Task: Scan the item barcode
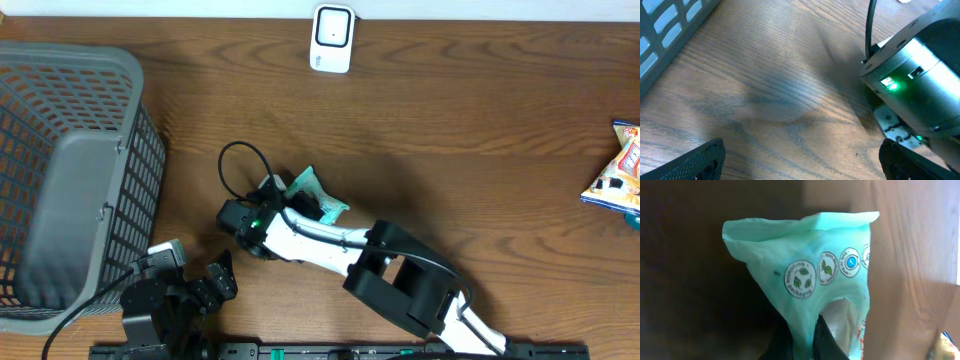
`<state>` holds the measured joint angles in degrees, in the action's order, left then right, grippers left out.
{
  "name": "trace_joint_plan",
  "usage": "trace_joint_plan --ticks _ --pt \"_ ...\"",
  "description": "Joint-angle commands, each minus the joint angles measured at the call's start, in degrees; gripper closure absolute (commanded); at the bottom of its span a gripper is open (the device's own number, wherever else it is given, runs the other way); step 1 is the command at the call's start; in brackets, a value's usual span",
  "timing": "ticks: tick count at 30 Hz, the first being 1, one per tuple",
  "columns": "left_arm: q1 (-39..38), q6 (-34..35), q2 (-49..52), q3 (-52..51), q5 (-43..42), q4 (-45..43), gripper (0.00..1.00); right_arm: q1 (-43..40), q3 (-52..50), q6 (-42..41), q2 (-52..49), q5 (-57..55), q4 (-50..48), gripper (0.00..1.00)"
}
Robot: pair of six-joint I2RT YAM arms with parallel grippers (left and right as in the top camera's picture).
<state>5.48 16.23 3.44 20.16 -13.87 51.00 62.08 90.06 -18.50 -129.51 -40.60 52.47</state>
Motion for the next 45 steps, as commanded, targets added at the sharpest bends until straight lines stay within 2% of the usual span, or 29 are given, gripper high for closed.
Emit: trace_joint_plan --ticks 1,4,9,13,17,22,28,35,38,40,45 --pt "0.24 -0.72 -0.11 0.04 -0.68 -0.02 0.02 -1.66 2.03 1.79 -1.07 17.99 3.87 0.99" --pt "0.24 -0.72 -0.11 0.04 -0.68 -0.02 0.02 -4.02 5.86 8.41 1.97 32.26 7.34 0.99" --pt "0.24 -0.72 -0.11 0.04 -0.68 -0.02 0.02 -10.84 8.09 26.03 8.24 64.78 10.05 0.99" --pt "0.24 -0.72 -0.11 0.04 -0.68 -0.02 0.02 -18.01 8.07 41.4 9.84 88.74 15.96 0.99" --pt "0.24 -0.72 -0.11 0.04 -0.68 -0.02 0.02 -24.44 6.71 53.94 8.79 104.87 22.43 0.99" --pt "0.24 -0.72 -0.11 0.04 -0.68 -0.02 0.02 -28.87 4.02 61.29 7.13 111.86 24.68 0.99" --pt "0.24 -0.72 -0.11 0.04 -0.68 -0.02 0.02 -29.83 -1.49 80.46 7.13 119.14 25.31 0.99" --pt "0.24 -0.72 -0.11 0.04 -0.68 -0.02 0.02 -29.7 -4.44 95.76 7.13 121.55 25.14 0.99" --pt "0.24 -0.72 -0.11 0.04 -0.68 -0.02 0.02 -29.77 -4.66 95.73 7.13 117.48 23.37 0.99" --pt "0.24 -0.72 -0.11 0.04 -0.68 -0.02 0.02 -29.77 -4.66 92.59 7.13 113.02 22.49 0.99" --pt "0.24 -0.72 -0.11 0.04 -0.68 -0.02 0.02 -29.86 -2.75 66.25 7.13 95.89 15.28 0.99"
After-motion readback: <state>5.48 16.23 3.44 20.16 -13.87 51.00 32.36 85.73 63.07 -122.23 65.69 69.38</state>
